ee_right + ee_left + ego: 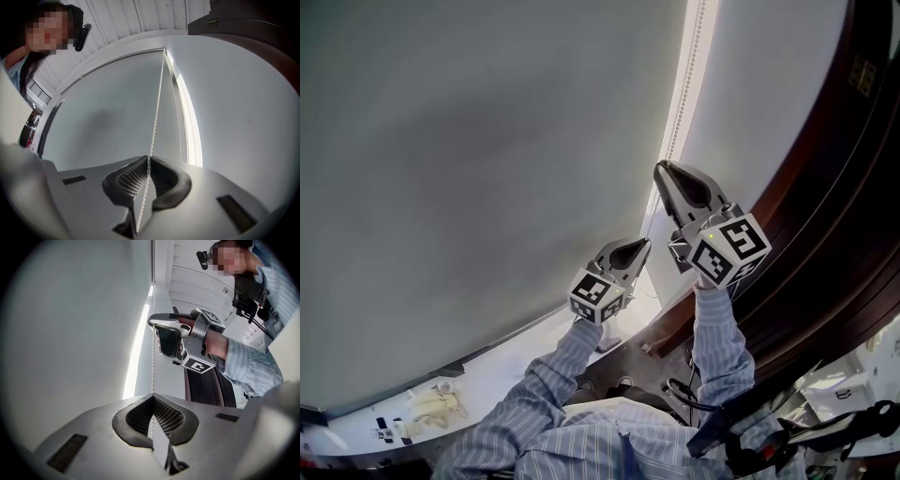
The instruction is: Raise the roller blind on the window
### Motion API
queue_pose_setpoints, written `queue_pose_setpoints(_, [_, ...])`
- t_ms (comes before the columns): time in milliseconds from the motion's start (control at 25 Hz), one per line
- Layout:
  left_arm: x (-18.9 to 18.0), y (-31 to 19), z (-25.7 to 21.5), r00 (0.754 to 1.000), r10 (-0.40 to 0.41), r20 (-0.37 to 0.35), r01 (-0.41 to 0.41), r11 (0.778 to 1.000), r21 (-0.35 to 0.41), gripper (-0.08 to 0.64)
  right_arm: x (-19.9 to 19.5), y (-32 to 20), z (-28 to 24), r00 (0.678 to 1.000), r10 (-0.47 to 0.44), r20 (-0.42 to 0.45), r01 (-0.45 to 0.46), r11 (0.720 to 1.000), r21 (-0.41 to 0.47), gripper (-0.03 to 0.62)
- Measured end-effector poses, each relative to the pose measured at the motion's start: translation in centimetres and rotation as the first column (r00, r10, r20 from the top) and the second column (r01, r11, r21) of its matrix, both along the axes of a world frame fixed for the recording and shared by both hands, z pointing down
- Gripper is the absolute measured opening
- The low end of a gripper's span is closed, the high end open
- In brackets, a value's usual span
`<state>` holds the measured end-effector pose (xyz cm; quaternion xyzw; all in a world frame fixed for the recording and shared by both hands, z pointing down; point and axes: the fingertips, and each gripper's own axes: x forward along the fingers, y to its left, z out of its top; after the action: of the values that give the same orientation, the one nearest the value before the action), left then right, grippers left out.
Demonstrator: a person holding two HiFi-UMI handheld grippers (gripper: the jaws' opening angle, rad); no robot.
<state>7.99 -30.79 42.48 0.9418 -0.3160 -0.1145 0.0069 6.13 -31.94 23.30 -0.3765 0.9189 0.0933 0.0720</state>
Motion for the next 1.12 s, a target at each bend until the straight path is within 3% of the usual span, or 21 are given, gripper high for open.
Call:
queue_pose_setpoints(200, [-0.1,0.3,0.4,1.0,-0.001,0.008,0.001,1.0,-0.004,0.003,0.5,1.1,0.1,0.993,-0.056,0.104,0.054,0.998,0.016,0.015])
queue_pose_setpoints(320, [0.2,0.2,1.2,1.0,-0.002,0.002,0.002,0.999,-0.032,0.003,0.5,0.7,1.2,0.995,-0.045,0.093,0.044,0.999,0.018,0.014])
queue_pose_setpoints(480, [0.4,0.5,5.4,0.999,-0.004,0.052,0.01,0.992,-0.127,0.003,0.3,0.1,5.4,0.999,-0.021,0.045,0.023,0.998,-0.059,0.014])
queue_pose_setpoints(680, [-0.5,1.6,13.4,0.991,-0.001,0.131,0.038,0.961,-0.275,0.003,-0.3,0.9,13.4,1.0,-0.009,0.002,0.01,0.983,-0.184,0.014])
queue_pose_setpoints(840, [-0.6,2.7,19.1,0.985,0.023,0.172,0.046,0.919,-0.39,0.003,-0.4,1.6,19.1,1.0,0.009,-0.022,-0.015,0.964,-0.265,0.014])
queue_pose_setpoints(1000, [-0.4,3.3,19.0,0.981,0.061,0.182,0.012,0.925,-0.379,0.005,0.4,1.2,19.8,0.995,0.056,-0.084,-0.076,0.966,-0.248,0.014])
queue_pose_setpoints(1120, [-1.8,3.3,13.1,0.993,-0.014,0.117,0.046,0.961,-0.273,0.008,0.9,0.7,18.4,0.98,0.107,-0.167,-0.141,0.968,-0.208,0.014])
